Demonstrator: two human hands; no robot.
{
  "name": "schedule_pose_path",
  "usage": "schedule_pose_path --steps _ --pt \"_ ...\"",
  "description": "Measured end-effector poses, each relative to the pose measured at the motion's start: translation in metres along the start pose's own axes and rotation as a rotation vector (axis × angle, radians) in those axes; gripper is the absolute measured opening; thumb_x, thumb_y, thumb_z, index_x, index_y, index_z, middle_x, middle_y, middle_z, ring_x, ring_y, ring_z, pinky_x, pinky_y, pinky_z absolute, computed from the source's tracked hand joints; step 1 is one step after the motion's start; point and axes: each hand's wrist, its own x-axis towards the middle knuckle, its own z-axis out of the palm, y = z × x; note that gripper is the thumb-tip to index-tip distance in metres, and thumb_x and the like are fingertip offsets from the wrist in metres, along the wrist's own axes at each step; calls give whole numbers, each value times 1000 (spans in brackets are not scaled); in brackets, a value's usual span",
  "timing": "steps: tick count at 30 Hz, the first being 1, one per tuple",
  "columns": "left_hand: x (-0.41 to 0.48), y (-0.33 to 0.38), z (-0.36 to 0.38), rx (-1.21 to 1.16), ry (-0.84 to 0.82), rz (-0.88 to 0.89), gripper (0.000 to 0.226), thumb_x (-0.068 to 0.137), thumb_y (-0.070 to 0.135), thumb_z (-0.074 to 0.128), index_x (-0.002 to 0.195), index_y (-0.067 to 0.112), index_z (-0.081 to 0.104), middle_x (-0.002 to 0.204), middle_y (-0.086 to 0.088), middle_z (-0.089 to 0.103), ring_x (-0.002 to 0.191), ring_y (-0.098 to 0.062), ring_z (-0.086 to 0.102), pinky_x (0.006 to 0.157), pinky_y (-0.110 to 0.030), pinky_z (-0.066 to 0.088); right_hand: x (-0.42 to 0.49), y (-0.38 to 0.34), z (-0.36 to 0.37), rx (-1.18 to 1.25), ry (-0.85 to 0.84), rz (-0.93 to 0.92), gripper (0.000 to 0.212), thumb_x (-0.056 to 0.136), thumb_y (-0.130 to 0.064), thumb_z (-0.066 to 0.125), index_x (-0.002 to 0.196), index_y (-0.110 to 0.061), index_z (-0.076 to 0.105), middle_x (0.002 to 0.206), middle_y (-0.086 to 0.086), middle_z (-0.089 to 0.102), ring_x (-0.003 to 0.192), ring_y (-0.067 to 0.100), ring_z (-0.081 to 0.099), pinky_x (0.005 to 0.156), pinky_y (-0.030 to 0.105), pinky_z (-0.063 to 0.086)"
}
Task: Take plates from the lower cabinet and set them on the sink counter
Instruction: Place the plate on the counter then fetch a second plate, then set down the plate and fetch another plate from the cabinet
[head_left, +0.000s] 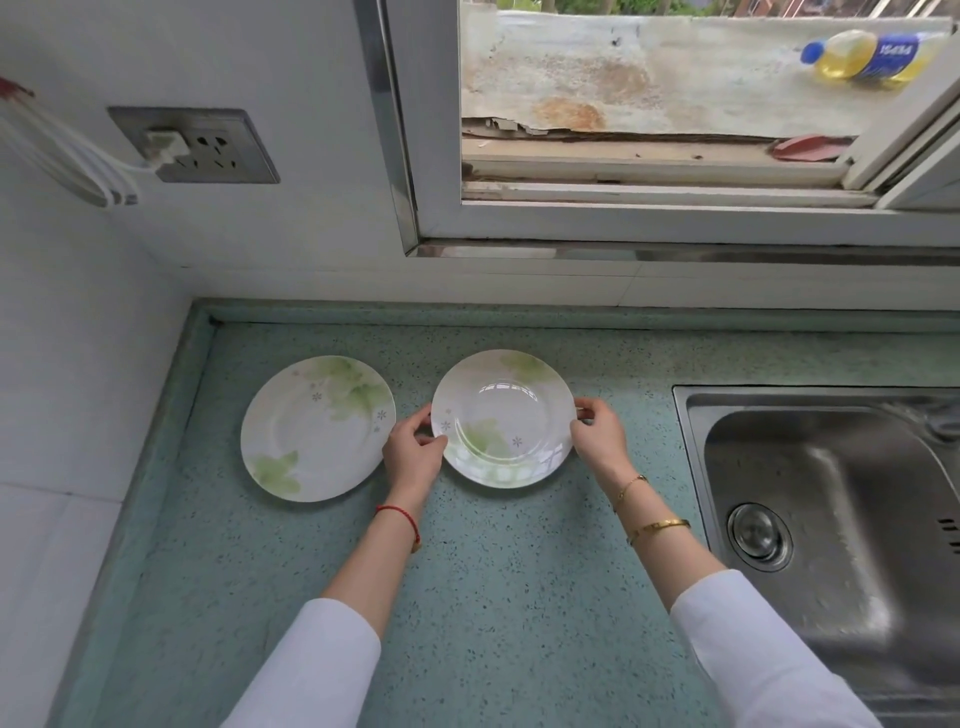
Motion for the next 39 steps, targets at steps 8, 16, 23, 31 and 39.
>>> schedule_pose_path --steps 8,16,23,31,39 --pt "-27 7 -19 -62 21 -39 60 88 14 70 144 12 48 139 -4 58 99 -11 59 90 -25 45 -25 -5 -20 -4 -7 15 42 94 -15 48 136 -9 50 121 8 59 108 24 57 96 41 50" --pt "-101 6 -64 -242 -3 30 43 90 14 68 131 20 58 128 0 64 109 -9 63 98 -34 52 -113 -9 -36 222 -40 -27 26 96 -18 51 121 -15 58 117 7 63 104 22 61 95 42 53" --pt "-185 0 -110 -308 59 95 38 89 18 70 125 25 63 117 8 68 108 -3 65 102 -40 52 -194 -21 -37 356 -210 -103 23 96 -16 55 118 -14 61 105 6 67 93 17 62 81 29 55" --pt "-297 -12 -135 -409 277 143 36 88 18 70 122 28 65 115 9 71 103 4 66 101 -35 53 -261 -24 -48 355 -453 -264 25 97 -14 53 121 -11 60 108 10 68 95 18 63 82 29 53" --pt "-434 -39 -95 -590 610 151 35 90 11 69 123 21 65 117 2 71 109 -5 67 102 -36 51 -313 15 -85 234 -727 -399 23 97 -14 54 118 -14 62 106 8 70 97 20 65 84 31 55"
